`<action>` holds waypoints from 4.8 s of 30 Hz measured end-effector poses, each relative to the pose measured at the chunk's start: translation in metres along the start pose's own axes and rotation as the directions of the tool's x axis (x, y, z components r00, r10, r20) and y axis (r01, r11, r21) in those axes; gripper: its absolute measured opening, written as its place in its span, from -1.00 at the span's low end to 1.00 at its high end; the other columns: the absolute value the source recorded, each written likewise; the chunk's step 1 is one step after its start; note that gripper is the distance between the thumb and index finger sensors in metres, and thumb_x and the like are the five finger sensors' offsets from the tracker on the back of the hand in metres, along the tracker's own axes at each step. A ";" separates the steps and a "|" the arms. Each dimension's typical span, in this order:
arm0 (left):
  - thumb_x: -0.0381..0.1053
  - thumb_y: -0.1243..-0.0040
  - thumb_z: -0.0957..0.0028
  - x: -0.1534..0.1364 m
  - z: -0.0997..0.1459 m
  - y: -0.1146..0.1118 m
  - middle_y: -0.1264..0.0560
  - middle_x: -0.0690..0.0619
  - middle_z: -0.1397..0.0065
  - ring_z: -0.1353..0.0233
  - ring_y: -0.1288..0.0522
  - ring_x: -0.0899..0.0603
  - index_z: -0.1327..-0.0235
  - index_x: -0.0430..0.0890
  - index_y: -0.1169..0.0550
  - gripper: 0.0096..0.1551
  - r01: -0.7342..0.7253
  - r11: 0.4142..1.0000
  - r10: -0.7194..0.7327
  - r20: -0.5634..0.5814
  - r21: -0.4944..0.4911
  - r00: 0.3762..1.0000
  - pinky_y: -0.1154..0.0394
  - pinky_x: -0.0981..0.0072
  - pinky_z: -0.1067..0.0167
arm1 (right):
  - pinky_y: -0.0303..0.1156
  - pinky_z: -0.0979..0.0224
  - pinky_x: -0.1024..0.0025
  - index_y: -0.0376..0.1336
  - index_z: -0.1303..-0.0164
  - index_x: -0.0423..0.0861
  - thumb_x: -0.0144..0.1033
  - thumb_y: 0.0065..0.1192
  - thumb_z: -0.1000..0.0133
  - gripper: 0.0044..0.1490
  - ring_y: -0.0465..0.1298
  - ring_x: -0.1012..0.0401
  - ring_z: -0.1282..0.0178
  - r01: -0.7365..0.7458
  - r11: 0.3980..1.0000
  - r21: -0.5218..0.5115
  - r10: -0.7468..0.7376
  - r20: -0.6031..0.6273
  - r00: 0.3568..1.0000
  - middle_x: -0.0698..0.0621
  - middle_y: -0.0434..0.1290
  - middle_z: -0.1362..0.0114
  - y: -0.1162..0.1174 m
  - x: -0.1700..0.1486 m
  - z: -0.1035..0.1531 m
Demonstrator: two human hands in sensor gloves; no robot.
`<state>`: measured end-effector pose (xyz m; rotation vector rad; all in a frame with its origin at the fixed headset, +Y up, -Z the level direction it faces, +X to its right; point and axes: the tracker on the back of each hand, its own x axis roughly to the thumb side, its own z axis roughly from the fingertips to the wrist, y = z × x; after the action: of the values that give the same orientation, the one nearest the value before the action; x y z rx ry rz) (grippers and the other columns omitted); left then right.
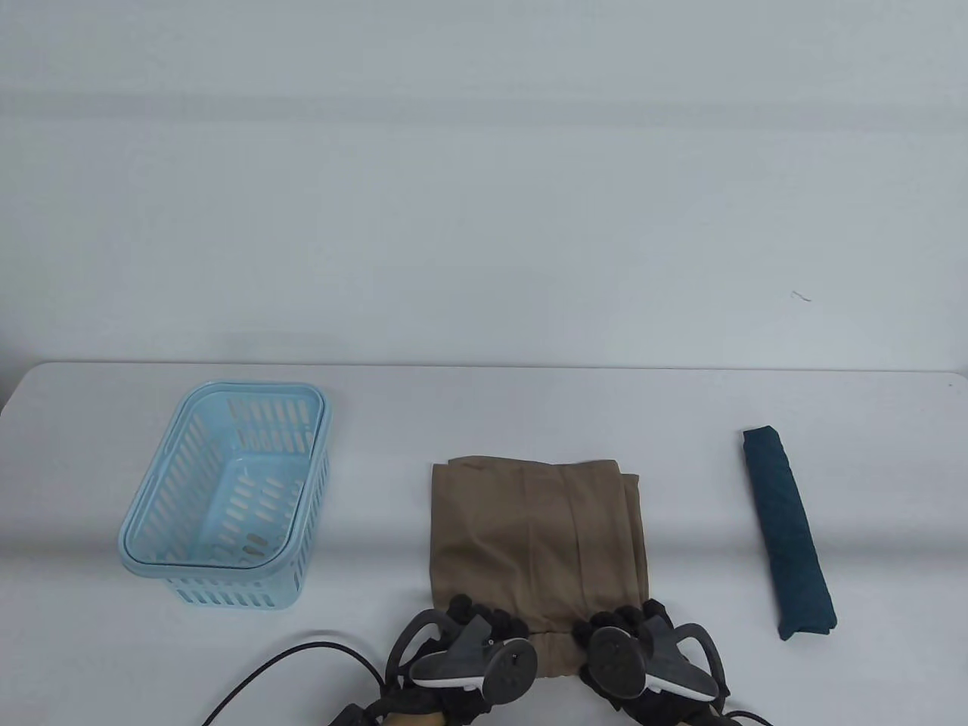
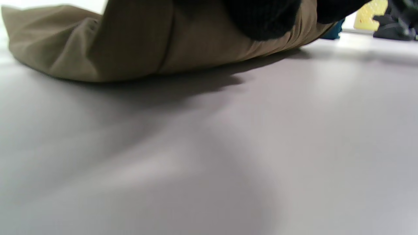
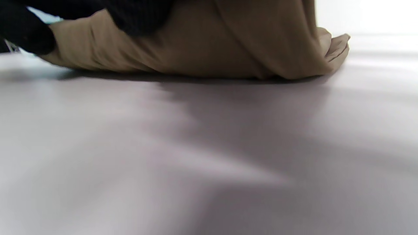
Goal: Roll shorts into tight roll
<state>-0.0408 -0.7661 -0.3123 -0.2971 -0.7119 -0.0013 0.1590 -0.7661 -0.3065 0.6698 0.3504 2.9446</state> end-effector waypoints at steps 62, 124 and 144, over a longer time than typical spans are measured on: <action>-0.04 0.10 -0.14 -0.014 0.011 0.007 -0.56 -0.16 -0.32 -0.28 -0.57 -0.24 -0.51 -0.21 -0.26 -0.34 -0.165 0.968 0.163 0.027 0.188 0.986 -0.17 -0.52 -0.37 | -0.14 -0.50 -0.49 0.32 -0.33 -0.14 -0.13 -0.16 -0.18 -0.36 0.41 -0.08 -0.31 0.235 0.972 0.011 -0.231 -0.152 0.961 -0.15 0.46 -0.33 -0.007 -0.023 0.001; 0.06 -0.10 -0.08 0.004 0.003 -0.006 -0.20 -0.34 -0.64 -0.56 -0.27 -0.47 -0.59 -0.28 -0.11 -0.10 0.106 0.994 -0.105 -0.049 0.018 0.993 0.01 -0.59 -0.36 | -0.35 -0.50 -0.50 -0.25 -0.63 -0.20 -0.08 0.10 -0.13 0.02 -0.09 -0.23 -0.63 -0.116 0.983 0.143 0.128 -0.073 0.989 -0.25 -0.13 -0.67 0.004 -0.008 0.006; -0.11 0.15 -0.06 -0.014 0.008 0.011 -0.61 -0.16 -0.27 -0.23 -0.61 -0.26 -0.48 -0.21 -0.36 -0.34 -0.234 0.972 0.232 -0.058 -0.031 0.971 -0.07 -0.62 -0.34 | -0.13 -0.50 -0.49 0.31 -0.36 -0.21 -0.06 -0.10 -0.14 -0.28 0.41 -0.11 -0.31 0.311 0.934 0.174 -0.299 -0.092 0.950 -0.18 0.45 -0.33 -0.011 -0.032 0.002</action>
<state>-0.0550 -0.7548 -0.3185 -0.4138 -0.6207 0.2002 0.1890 -0.7602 -0.3203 0.4881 0.6786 2.6598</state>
